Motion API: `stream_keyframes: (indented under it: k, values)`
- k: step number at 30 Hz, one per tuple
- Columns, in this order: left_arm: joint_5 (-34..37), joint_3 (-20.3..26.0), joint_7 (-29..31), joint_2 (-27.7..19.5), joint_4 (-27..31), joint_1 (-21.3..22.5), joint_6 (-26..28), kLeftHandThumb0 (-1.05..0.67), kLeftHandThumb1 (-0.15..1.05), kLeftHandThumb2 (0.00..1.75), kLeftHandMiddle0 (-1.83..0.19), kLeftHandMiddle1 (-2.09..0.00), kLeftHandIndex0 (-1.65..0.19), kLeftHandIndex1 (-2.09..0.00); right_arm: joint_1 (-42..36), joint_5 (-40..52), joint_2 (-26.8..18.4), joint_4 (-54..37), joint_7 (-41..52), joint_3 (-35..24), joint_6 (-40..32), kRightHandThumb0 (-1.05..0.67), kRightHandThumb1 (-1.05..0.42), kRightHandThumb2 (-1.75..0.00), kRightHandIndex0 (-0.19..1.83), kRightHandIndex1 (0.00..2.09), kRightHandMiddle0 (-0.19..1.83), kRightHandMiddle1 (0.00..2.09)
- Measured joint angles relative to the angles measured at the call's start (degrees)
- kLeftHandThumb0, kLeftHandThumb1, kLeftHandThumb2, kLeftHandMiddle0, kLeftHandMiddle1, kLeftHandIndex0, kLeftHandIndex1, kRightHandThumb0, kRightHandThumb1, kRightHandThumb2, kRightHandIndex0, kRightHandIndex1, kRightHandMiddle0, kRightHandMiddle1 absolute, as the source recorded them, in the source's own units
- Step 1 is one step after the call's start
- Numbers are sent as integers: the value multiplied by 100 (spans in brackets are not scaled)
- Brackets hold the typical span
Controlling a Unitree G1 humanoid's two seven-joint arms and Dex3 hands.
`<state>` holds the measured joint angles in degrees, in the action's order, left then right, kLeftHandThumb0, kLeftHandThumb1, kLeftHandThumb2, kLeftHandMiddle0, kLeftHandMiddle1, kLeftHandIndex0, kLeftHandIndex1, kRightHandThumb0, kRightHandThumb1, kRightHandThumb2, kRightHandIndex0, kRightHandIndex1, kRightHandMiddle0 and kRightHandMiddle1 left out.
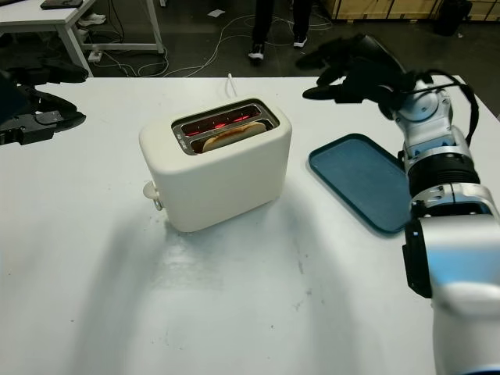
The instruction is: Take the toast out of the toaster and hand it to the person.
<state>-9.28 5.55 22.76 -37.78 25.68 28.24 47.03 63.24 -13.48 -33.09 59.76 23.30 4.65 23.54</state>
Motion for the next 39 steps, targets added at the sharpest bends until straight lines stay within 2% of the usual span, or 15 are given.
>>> stream_keyframes:
  k: [5,13,31,39]
  values:
    - [-15,-212,13,-1,170,56,200,-5,90,1,-40,-83,-54,-36,-163,62,-30,-291,166,-15,-143,-71,-87,-1,55,45,71,0]
    - [-42,-316,8,-2,169,102,118,-2,92,2,-39,-83,-54,-34,-472,76,-80,-906,258,-15,-410,-66,-88,0,58,40,70,0]
    - [-37,-181,-128,51,166,87,109,-6,92,4,-36,-86,-54,-31,-1034,396,-79,-1766,472,-272,-787,-66,-89,0,58,30,67,0]
    - [-38,-109,-189,133,432,-67,352,-8,92,7,-34,-88,-53,-30,-1276,574,-73,-2235,478,-358,-1160,-62,-86,0,61,27,68,1]
